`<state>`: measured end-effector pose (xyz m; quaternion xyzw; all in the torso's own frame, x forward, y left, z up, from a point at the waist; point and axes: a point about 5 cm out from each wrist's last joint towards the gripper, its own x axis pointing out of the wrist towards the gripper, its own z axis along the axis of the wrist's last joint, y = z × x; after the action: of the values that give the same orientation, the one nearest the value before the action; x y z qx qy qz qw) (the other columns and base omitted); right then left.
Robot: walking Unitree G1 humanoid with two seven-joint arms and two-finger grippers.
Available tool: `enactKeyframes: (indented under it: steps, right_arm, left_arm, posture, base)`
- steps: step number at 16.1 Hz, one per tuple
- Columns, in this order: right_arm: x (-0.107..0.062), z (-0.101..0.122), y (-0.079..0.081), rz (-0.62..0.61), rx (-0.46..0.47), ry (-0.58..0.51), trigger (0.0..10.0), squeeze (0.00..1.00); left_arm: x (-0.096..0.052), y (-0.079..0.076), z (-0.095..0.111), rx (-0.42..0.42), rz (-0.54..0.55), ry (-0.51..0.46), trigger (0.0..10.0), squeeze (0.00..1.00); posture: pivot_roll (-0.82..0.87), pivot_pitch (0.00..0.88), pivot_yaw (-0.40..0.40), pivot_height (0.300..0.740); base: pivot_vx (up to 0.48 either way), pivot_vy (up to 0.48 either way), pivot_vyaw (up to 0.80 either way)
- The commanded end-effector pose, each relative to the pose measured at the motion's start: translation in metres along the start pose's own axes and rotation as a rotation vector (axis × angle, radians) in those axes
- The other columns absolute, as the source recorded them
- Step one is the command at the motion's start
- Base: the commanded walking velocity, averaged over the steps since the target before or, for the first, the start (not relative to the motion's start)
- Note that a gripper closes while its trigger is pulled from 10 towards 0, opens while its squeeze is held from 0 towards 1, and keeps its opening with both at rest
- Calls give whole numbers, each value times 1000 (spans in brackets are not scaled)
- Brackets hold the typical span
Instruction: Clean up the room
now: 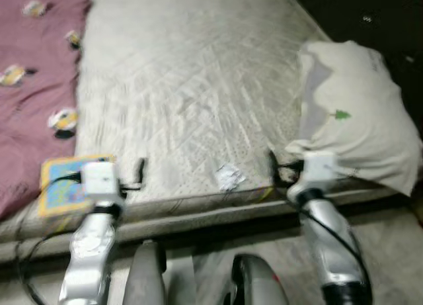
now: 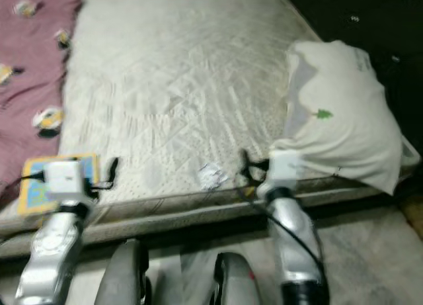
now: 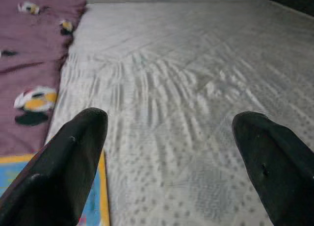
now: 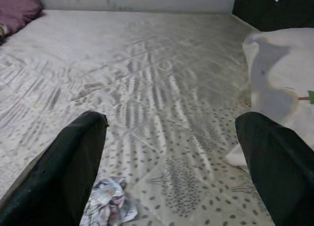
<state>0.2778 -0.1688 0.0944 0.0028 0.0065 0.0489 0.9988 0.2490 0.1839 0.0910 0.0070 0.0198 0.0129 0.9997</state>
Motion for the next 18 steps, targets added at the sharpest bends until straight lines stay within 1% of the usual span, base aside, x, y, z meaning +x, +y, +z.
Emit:
enactKeyframes:
  steps: [1,3,5,7,10,16,17,18]
  right_arm:
    - [-5,-4,-14,-40,-16,15,10000,0]
    - [-5,-4,-15,-42,-11,18,10000,0]
    - [-5,-4,-13,-31,-35,16,10000,0]
    - [-5,-4,-12,-28,-33,18,10000,0]
    - [-4,-6,-15,-33,-15,32,10000,0]
    - [-3,-6,-15,-38,6,35,10000,0]
    - [-3,-6,-15,-35,6,35,10000,0]
    - [-3,-6,-14,-31,9,36,10000,0]
  left_arm:
    - [0,-11,-2,-23,-35,4,10000,0]
    - [-1,-11,-2,-22,-35,6,10000,0]
    - [-1,-11,-2,-26,-32,7,10000,0]
    - [-1,-11,-1,-29,-27,3,10000,0]
    - [1,-12,-2,-30,-24,8,10000,0]
    - [0,-11,-2,-29,-20,20,10000,0]
    - [0,-10,-2,-28,-20,22,10000,0]
    - [0,-10,-2,-27,-22,23,10000,0]
  posture:
    - [17,113,-56,632]
    - [18,117,-57,632]
    - [18,117,-57,632]
    - [20,131,-57,632]
    - [19,156,-65,632]
    - [19,158,-62,632]
    - [18,158,-61,627]
    - [18,158,-61,614]
  base:
    - [296,0,0]
    - [281,0,0]
    - [122,0,231]
    - [0,0,800]
    - [0,0,800]
    - [0,0,0]
    - [0,0,0]
    - [0,0,0]
